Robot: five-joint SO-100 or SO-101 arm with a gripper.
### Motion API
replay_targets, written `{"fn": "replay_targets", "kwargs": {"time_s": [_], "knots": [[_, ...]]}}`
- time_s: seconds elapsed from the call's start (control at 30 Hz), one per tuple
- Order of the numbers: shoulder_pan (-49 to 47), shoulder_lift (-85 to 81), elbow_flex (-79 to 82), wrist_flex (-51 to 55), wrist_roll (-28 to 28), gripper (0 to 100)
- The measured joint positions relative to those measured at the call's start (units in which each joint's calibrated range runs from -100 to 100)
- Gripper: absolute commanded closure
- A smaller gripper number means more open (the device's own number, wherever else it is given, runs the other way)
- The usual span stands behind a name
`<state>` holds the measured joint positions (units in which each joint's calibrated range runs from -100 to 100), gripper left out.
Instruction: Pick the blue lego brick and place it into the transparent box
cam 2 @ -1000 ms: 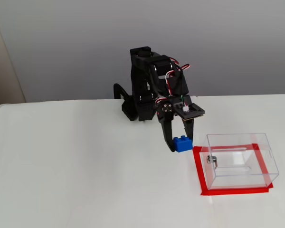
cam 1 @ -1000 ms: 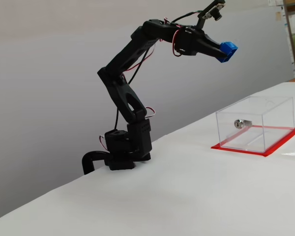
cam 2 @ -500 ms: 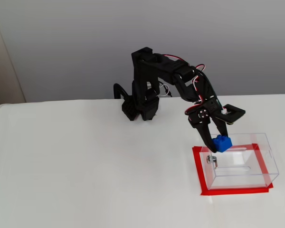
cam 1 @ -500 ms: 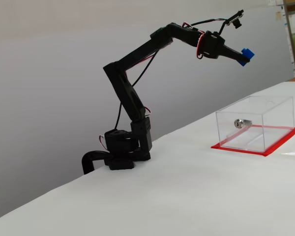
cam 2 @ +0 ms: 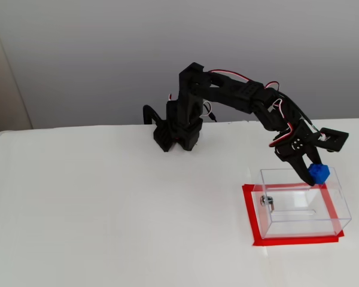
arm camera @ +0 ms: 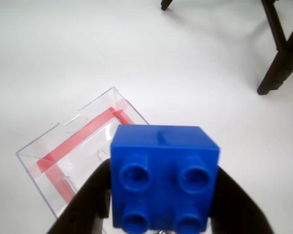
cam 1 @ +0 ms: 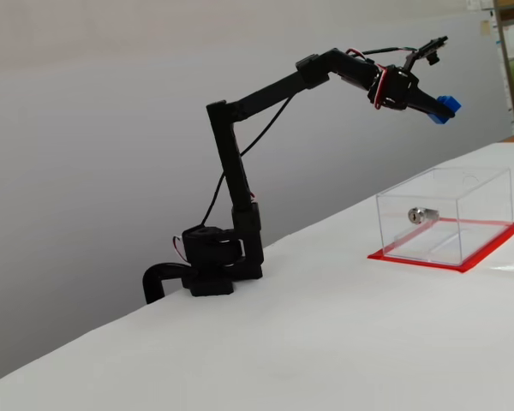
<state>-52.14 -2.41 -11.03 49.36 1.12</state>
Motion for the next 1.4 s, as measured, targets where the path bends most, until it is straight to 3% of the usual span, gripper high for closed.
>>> {"fn": "replay_targets", "kwargs": {"time_s": [0.23, 0.97, 1.2, 1.4], "knots": [[-3.95, 6.09, -1.24, 0.00, 0.00, 90], [-4.06, 7.10, -1.24, 0.00, 0.24, 89], [-4.06, 7.10, -1.24, 0.00, 0.05, 67], [-4.06, 7.10, -1.24, 0.00, 0.05, 66]]}}
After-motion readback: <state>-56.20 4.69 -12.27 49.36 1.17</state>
